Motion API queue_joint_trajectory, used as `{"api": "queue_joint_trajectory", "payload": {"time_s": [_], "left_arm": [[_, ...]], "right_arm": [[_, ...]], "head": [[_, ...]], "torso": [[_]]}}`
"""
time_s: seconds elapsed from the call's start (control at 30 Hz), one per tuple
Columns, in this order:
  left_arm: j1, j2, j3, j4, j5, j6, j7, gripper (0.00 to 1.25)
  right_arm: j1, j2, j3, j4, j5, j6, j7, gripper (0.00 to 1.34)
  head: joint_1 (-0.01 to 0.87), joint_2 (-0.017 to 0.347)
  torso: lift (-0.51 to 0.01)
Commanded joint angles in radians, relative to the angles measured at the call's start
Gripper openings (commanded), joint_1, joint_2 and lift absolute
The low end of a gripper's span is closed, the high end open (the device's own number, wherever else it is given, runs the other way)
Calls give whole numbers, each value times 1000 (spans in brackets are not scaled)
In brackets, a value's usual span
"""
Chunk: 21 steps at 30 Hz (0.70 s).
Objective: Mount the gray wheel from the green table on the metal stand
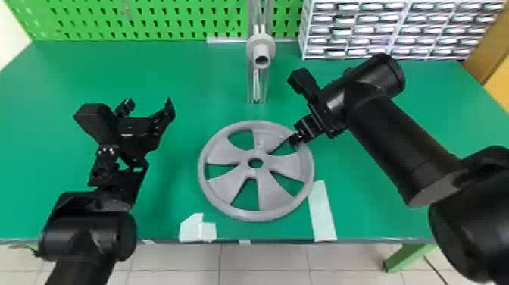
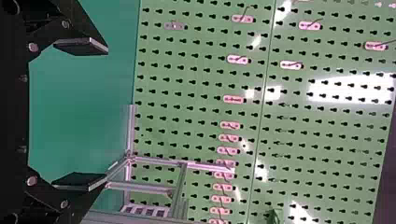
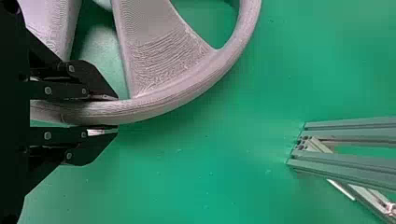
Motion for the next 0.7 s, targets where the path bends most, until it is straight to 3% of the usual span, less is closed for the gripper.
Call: {"api": "queue_joint_trajectory", "payload": {"time_s": [0.0, 0.33, 0.67], "left_arm": [[3, 1, 3, -5, 1, 0, 0, 947], [3, 1, 6, -8, 3, 0, 1, 947], [4, 1, 5, -11, 4, 0, 14, 947]], "right_arm": [[30, 1, -16, -68, 14, 1, -1, 353], [149, 1, -64, -331, 47, 102, -35, 313], [243, -3, -116, -505, 87, 174, -35, 311]], "head": [[868, 52], [868, 52], [868, 52]], "torso": [[-93], [-93], [-93]]}}
